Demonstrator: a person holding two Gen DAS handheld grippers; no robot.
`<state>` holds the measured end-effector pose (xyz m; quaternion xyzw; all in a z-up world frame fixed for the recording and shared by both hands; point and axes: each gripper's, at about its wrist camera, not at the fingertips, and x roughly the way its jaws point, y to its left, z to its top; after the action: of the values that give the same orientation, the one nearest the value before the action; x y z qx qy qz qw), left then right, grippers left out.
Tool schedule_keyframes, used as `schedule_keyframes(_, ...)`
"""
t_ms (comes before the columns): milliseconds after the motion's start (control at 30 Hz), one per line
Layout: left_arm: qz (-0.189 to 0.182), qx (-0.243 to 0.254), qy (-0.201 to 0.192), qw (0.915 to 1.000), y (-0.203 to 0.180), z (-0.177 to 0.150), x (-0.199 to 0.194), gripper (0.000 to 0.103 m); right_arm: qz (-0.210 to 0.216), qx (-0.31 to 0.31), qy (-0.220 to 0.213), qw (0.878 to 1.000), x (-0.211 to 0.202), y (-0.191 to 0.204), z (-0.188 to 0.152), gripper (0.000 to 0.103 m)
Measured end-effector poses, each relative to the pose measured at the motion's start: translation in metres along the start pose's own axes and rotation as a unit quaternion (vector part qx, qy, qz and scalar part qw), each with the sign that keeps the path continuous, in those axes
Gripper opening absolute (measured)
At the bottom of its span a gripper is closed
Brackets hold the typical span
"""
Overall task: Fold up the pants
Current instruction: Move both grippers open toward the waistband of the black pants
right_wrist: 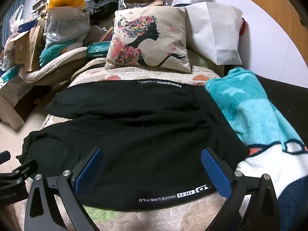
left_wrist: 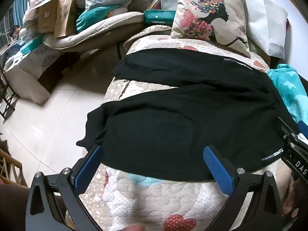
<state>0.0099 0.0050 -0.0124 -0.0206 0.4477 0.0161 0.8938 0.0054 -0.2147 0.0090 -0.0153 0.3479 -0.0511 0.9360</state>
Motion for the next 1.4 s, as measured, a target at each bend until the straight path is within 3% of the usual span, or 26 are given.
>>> schedule_keyframes(667, 0.018, 0.0, 0.033, 0.9993, 0.002, -0.004, 0.023, 0.103, -0.002, 0.011, 0.011, 1.0, 0.012, -0.002, -0.004, 0.103)
schedule_keyframes(1133, 0.03, 0.009, 0.081, 0.9962, 0.001, -0.011, 0.059, 0.103, -0.006, 0.011, 0.025, 1.0, 0.018, -0.004, -0.007, 0.103)
schedule_keyframes(1267, 0.021, 0.0, 0.078, 0.9968, 0.002, -0.014, 0.062, 0.103, -0.005, 0.012, 0.019, 1.0, 0.019, -0.005, -0.007, 0.103)
schedule_keyframes(1400, -0.011, -0.033, 0.081, 0.9961, 0.014, -0.018, 0.064, 0.103, -0.006, 0.01, 0.02, 1.0, 0.019, -0.006, -0.008, 0.103)
